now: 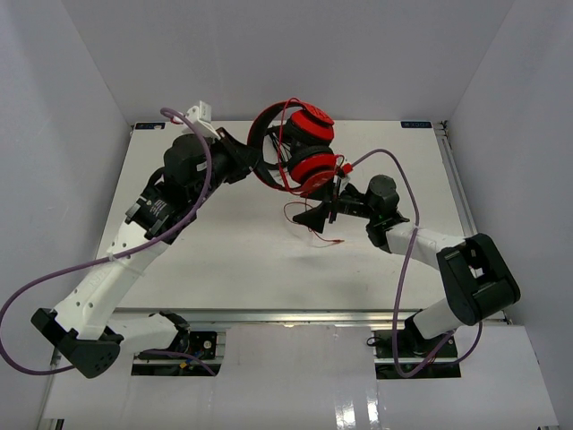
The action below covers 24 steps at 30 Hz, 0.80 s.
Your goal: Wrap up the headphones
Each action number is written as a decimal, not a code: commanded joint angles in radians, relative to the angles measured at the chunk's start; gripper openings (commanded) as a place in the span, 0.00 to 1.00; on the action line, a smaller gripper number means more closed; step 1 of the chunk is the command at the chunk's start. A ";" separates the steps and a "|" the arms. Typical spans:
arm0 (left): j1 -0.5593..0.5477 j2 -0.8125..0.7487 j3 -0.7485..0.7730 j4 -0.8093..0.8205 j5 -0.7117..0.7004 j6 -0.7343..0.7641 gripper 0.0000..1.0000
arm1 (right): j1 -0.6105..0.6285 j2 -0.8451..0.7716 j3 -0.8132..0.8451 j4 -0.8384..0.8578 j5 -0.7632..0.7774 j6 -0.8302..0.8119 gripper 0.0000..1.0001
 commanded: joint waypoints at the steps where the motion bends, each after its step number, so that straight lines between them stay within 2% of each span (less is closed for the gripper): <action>1: -0.004 -0.018 0.074 0.078 -0.140 -0.111 0.00 | 0.010 0.013 -0.082 0.157 0.012 -0.060 0.98; 5: -0.004 0.002 0.117 0.079 -0.214 -0.147 0.00 | 0.044 0.031 -0.117 0.175 -0.047 -0.139 0.94; 14: -0.003 0.053 0.175 0.083 -0.221 -0.193 0.00 | 0.117 0.089 -0.073 0.156 -0.047 -0.174 0.84; 20: -0.003 0.048 0.196 0.085 -0.222 -0.179 0.00 | 0.114 0.077 -0.061 0.101 0.012 -0.247 0.83; 24: -0.002 0.040 0.200 0.087 -0.217 -0.166 0.00 | 0.081 0.019 -0.030 -0.054 0.107 -0.392 0.90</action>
